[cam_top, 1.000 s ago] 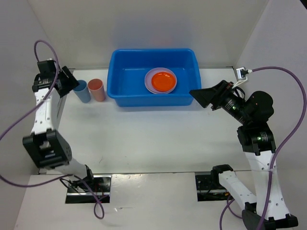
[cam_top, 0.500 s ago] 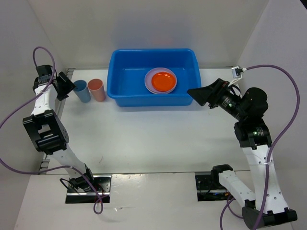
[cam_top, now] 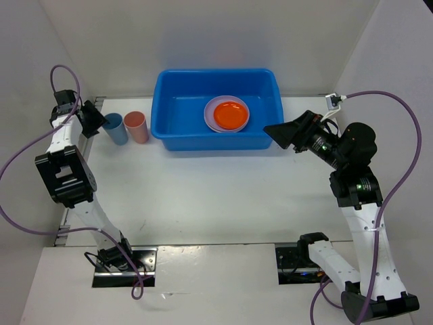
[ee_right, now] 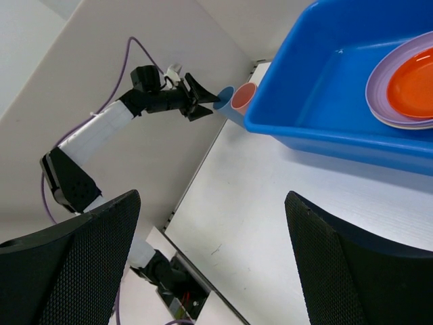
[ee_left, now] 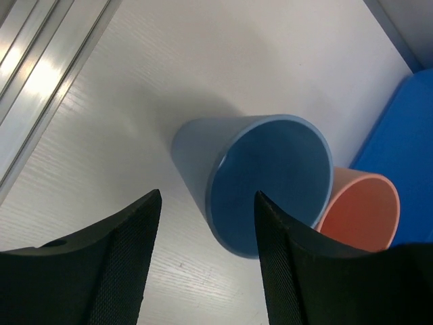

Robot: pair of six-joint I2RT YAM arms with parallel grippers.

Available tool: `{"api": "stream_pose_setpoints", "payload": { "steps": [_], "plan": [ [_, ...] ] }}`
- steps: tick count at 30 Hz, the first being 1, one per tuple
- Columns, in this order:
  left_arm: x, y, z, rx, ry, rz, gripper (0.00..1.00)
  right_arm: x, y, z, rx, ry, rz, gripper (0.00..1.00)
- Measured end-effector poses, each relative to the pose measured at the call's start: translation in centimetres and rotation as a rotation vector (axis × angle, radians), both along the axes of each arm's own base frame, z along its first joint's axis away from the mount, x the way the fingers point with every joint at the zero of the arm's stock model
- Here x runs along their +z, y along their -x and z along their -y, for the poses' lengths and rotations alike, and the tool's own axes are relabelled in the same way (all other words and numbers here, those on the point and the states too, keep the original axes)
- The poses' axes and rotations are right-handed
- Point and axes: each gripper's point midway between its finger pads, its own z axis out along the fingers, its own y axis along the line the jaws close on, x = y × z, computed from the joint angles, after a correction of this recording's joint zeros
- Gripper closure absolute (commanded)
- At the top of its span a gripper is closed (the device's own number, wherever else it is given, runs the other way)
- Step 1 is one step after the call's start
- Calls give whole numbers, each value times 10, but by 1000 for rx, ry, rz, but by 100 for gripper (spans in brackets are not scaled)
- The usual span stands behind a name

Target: Place the mixed dishes into the plastic bin

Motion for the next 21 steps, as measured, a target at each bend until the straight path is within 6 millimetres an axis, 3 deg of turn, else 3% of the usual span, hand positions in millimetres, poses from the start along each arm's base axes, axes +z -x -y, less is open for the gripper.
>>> {"api": "stream_pose_setpoints", "payload": {
  "steps": [2,5,8,10,12,14,21],
  "plan": [
    [-5,-2,-1,0,2,-8,48,0,0,0,0,0,0,8],
    [-7,-4,-5,5,-9,-23,53,0,0,0,-1,0,0,8],
    [-7,-4,-13,15,-46,-39,78,0,0,0,-1,0,-1,8],
    [-6,-3,-18,18,-74,-49,89,0,-1,0,0,-1,-3,8],
    [-6,-1,-21,21,-95,-61,88,0,-2,0,0,-1,-2,8],
    [-8,1,-23,21,-107,-74,79,-1,-3,-2,4,-2,-7,8],
    [-15,1,-25,14,-116,-95,71,-3,-5,-1,1,-3,-13,8]
  ]
}}
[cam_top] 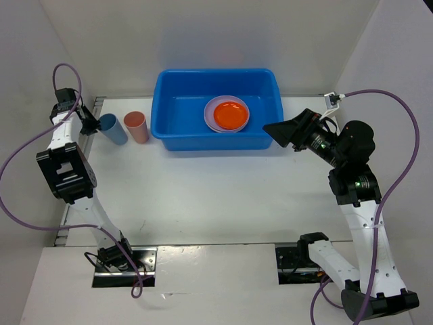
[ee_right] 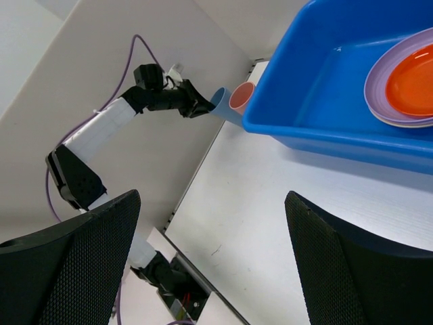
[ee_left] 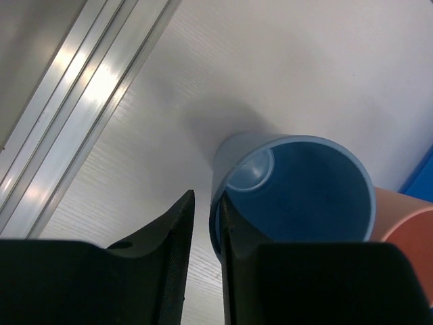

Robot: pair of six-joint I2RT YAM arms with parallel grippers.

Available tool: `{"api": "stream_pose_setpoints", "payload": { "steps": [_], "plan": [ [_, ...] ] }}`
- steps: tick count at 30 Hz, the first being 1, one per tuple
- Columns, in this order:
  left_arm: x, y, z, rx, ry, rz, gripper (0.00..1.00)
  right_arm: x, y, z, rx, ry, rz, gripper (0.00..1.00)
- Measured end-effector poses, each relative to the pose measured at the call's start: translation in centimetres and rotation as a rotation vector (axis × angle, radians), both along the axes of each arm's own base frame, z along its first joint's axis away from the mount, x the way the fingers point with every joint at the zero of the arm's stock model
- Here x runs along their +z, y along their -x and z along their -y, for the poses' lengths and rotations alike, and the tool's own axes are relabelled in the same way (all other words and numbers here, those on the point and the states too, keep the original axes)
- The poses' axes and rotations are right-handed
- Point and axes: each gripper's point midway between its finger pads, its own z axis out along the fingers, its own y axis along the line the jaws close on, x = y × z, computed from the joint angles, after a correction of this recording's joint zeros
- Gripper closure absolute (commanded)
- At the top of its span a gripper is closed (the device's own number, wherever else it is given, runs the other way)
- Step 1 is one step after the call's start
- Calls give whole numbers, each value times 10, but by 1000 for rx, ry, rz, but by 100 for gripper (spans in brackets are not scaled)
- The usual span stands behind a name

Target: Place the mixed dishes into the plastic bin

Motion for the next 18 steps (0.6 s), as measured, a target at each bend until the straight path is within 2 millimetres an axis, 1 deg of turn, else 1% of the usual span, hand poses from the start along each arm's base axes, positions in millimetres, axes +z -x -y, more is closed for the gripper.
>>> {"api": "stream_pose_setpoints", "payload": {
  "steps": [1,4,5,12,14,17,18],
  "plan": [
    [-2,0,0,-1,1,-4,71,0,0,0,0,0,0,8],
    [-8,1,1,-3,9,-22,85,0,0,0,0,0,0,8],
    [-8,0,2,-6,9,-25,100,0,0,0,0,0,0,8],
    [-6,1,2,-19,-13,-37,100,0,0,0,0,0,0,8],
    [-3,2,1,-10,-27,-40,100,0,0,0,0,0,0,8],
    [13,8,-4,16,-67,-35,100,0,0,0,0,0,0,8],
    [23,11,-6,26,-81,-27,100,0,0,0,0,0,0,8]
  ]
}}
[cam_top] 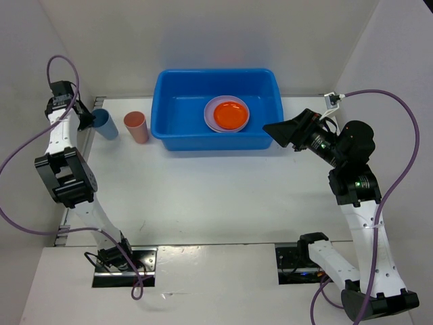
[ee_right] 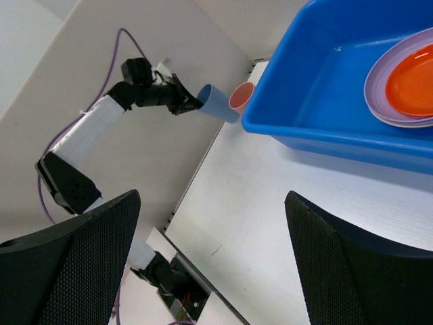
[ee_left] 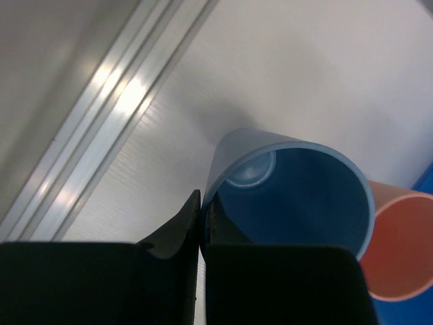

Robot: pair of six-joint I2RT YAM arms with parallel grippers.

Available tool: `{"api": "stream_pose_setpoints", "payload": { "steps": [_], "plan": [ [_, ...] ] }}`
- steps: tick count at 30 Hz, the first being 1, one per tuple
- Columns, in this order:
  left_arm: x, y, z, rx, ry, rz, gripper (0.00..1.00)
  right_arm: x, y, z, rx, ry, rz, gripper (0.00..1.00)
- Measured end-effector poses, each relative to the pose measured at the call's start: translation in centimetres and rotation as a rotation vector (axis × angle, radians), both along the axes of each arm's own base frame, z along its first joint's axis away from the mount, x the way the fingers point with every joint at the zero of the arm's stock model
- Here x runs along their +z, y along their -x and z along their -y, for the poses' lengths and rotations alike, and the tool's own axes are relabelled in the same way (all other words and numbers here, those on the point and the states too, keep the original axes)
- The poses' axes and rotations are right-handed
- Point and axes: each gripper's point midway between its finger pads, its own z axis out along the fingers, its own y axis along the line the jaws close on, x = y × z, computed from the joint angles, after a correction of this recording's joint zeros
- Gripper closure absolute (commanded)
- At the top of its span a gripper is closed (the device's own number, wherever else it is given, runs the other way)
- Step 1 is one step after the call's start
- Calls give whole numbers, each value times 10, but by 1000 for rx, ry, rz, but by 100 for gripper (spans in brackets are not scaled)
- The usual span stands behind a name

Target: Place the mixed dishes into the plastic bin

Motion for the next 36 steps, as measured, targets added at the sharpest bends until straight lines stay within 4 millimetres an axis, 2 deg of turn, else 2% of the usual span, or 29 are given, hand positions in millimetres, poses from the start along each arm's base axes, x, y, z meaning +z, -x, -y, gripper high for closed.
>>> {"api": "stream_pose_setpoints", "payload": {
  "steps": [4,6,8,12,14,17,19,22,29,32,36],
  "plan": [
    [54,0,-1,13,-68,87,100,0,0,0,0,0,0,8],
    [89,-2,10,-4,-106,150,100,0,0,0,-1,0,0,8],
    [128,-8,37,-62,-128,227,100,0,0,0,0,-1,0,8],
    [199,-17,108,-240,-125,401,100,0,0,-1,3,-3,-3,8],
    [221,-16,147,-328,-110,457,100,0,0,-2,8,-3,-5,8],
    [232,-18,191,-422,-90,488,100,-1,0,-4,14,-4,-10,8],
    [225,-22,217,-475,-73,476,100,-2,-1,-4,11,-4,-13,8],
    [195,-34,251,-525,-61,414,100,-1,-2,-4,9,-5,-11,8],
    [86,-63,325,-601,-55,188,100,-1,-4,-4,7,-7,-10,8],
    [42,-70,338,-609,-67,99,100,-2,-6,-3,1,-6,-12,8],
    [-4,-71,337,-590,-72,0,100,-2,-7,-3,-6,-4,-9,8]
  ]
}}
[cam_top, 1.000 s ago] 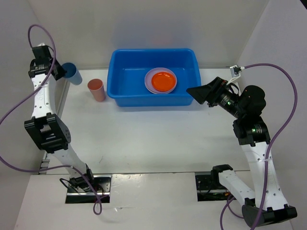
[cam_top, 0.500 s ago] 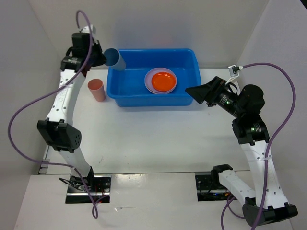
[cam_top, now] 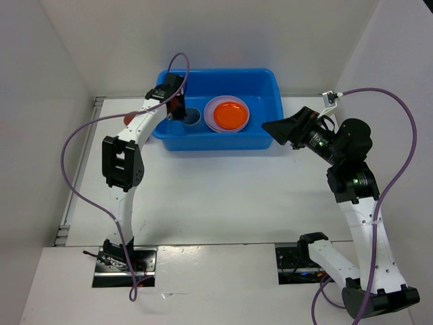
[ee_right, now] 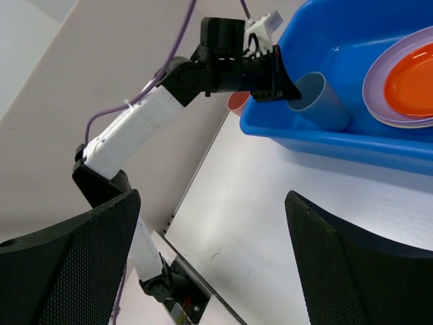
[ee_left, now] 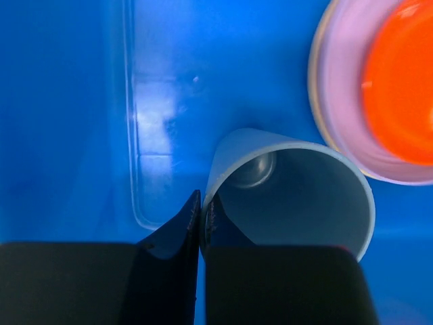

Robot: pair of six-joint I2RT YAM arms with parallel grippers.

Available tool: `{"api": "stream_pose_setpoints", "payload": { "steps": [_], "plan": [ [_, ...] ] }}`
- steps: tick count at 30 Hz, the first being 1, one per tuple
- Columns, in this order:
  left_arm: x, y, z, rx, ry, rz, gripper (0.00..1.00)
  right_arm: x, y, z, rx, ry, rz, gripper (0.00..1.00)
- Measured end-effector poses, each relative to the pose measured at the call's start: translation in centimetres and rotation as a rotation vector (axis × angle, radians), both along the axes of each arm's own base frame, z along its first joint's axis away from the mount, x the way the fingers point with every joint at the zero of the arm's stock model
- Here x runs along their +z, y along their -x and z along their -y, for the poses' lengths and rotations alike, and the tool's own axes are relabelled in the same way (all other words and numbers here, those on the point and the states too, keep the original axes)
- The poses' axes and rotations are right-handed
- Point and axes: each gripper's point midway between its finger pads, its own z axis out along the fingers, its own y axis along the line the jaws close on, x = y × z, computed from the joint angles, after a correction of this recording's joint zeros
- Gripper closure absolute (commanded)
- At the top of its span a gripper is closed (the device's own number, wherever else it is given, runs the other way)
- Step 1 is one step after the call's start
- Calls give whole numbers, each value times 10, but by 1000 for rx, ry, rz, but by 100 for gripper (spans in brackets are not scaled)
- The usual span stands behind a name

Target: Place the mixed dishes into the plastic bin

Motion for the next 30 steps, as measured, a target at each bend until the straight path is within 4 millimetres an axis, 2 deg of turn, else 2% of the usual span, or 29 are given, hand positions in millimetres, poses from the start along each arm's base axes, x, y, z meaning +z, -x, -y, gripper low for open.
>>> {"api": "stream_pose_setpoints", "payload": {
  "steps": [2,4,8,9,12,20,24,27,30],
  "plan": [
    [-15,1,-3,9,-14,-33,97,0,0,0,-1,0,0,8],
    [-15,-2,-5,17,-16,-26,88,0,0,0,-1,0,0,8],
    [-16,-3,-9,26,-24,-24,78,0,0,0,-3,0,0,8],
    [-17,-3,-8,24,-24,-26,60,0,-1,0,-4,0,0,8],
    [-18,-4,-7,17,-26,-29,44,0,-1,1,-5,0,-1,8],
    [-1,-10,-3,7,-4,2,37,-1,-1,1,-6,0,-2,8],
    [16,-11,-2,3,7,28,36,-1,-1,1,-6,0,-2,8],
    [42,-7,-3,2,16,60,34,-1,-1,0,-5,0,-2,8],
    [92,-4,-11,6,28,140,34,-1,0,-1,0,1,-3,8]
  ]
}}
